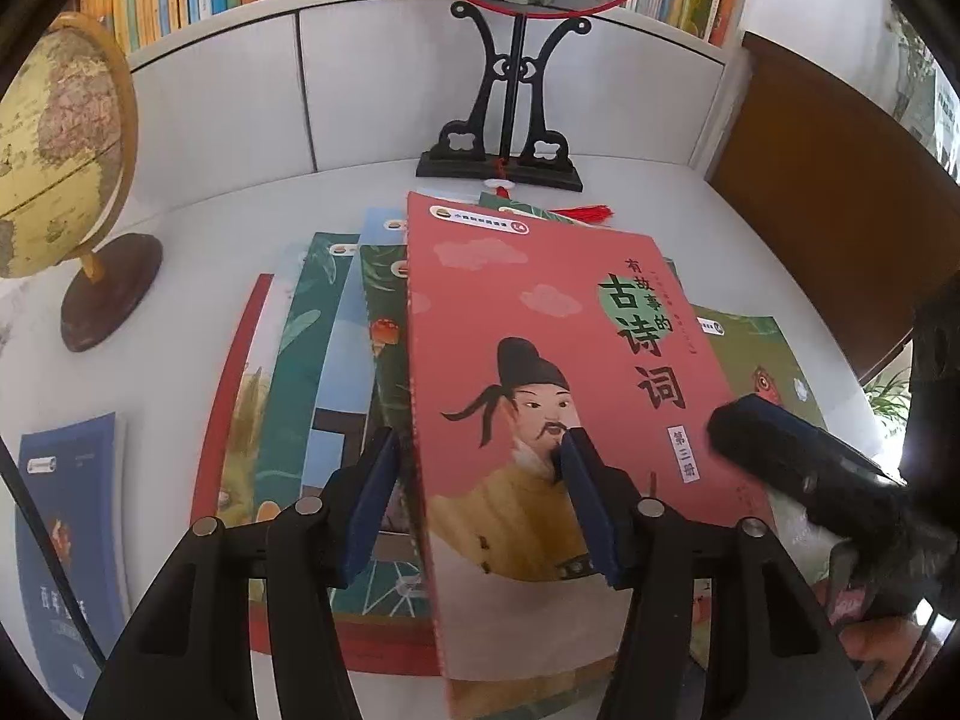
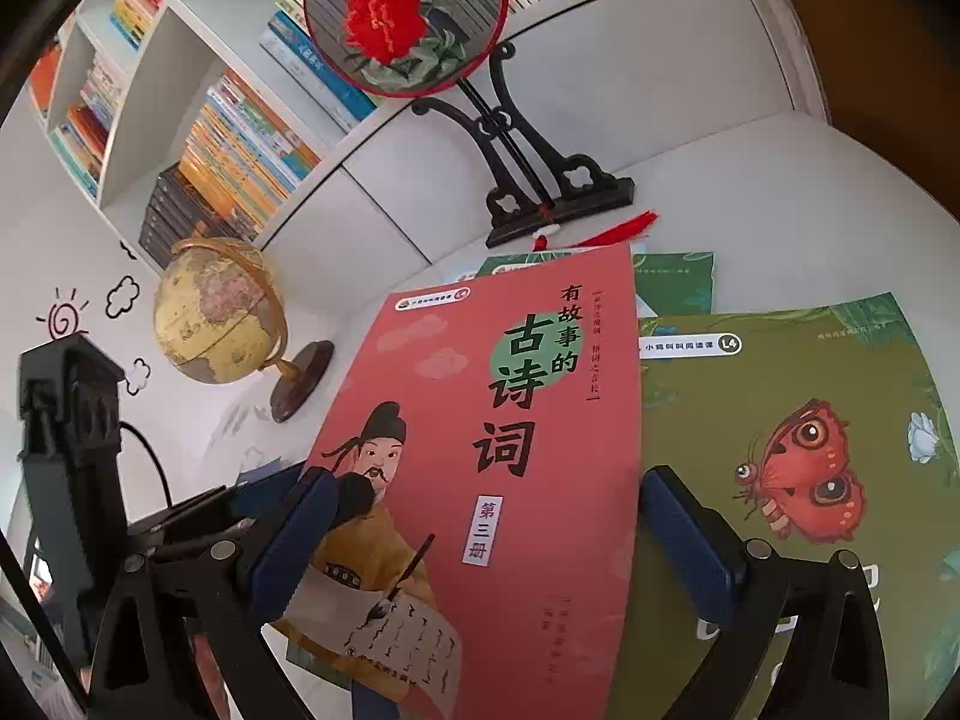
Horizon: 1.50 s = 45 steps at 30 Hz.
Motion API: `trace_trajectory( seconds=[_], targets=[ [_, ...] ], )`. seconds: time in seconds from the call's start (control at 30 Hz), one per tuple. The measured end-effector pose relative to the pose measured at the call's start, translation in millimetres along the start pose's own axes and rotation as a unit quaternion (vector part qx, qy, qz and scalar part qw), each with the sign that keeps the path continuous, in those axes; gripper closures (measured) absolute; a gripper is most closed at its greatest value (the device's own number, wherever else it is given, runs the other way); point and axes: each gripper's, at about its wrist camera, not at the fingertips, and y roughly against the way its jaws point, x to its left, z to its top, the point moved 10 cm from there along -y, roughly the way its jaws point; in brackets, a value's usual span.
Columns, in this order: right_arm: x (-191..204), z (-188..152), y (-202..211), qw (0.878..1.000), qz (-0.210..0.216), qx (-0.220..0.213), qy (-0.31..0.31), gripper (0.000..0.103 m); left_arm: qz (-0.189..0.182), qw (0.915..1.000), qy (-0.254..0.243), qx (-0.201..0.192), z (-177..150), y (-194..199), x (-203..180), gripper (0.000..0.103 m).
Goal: Organize books
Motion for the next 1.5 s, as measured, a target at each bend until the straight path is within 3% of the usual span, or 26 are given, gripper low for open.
trace_trajectory(
  seconds=[0.07,0.17,0.27,0.37,0.47,0.53,0.6,0.73,0.97,1.07,1.2,1.23,1.33,1.5],
  targets=[
    [-13.3,2.1,5.2,0.999,-0.02,-0.016,-0.019,0.001,0.0,1.0,0.004,-0.003,0.5,0.5,2.2,0.048],
    [-22.6,3.4,13.8,0.997,0.011,-0.04,-0.061,0.001,-0.016,0.9993,0.034,0.001,-0.9,-2.9,4.8,0.046],
    [-20.4,2.7,13.6,0.997,0.014,-0.037,-0.064,0.001,-0.034,0.9972,0.066,0.009,-2.8,-6.6,7.0,0.045],
    [-5.2,1.3,11.1,0.993,0.071,-0.029,-0.086,0.005,-0.05,0.9957,0.078,0.011,-5.2,-7.4,8.0,0.045],
    [-4.7,-0.2,12.4,0.99,0.072,-0.035,-0.112,0.023,-0.038,0.9965,0.074,0.0,-4.8,-2.2,12.0,0.049],
    [-4.7,-3.0,14.3,0.984,0.104,-0.032,-0.143,0.051,-0.027,0.997,0.072,-0.009,-3.1,3.2,17.8,0.059],
    [-6.4,-5.9,18.1,0.983,0.106,-0.032,-0.146,0.066,-0.032,0.996,0.081,-0.017,-1.1,9.1,24.5,0.068],
    [-4.8,-14.4,16.2,0.982,0.118,-0.017,-0.149,0.066,-0.025,0.9966,0.076,-0.019,-1.3,13.2,33.0,0.07],
    [20.0,-19.8,-0.4,0.987,0.103,0.008,-0.122,0.066,0.004,0.9955,0.093,-0.019,-9.8,21.2,58.9,0.069],
    [26.1,-20.3,-5.0,0.994,0.061,0.024,-0.088,0.066,-0.004,0.9941,0.108,-0.011,-13.3,17.8,61.3,0.069],
    [14.5,-21.3,2.7,0.998,-0.001,0.013,-0.067,0.061,0.009,0.9955,0.093,-0.016,-14.7,16.1,59.2,0.067],
    [13.5,-21.6,2.8,0.997,0.007,0.008,-0.074,0.057,0.005,0.9952,0.097,-0.016,-14.6,15.9,60.1,0.067],
    [14.8,-18.4,-0.8,0.995,0.041,-0.003,-0.093,0.056,-0.013,0.9935,0.112,-0.013,-15.0,13.6,63.1,0.067],
    [39.9,-17.1,-13.7,0.991,0.104,0.03,-0.077,0.056,-0.021,0.9929,0.116,-0.011,-12.1,11.3,61.4,0.067]
  ],
)
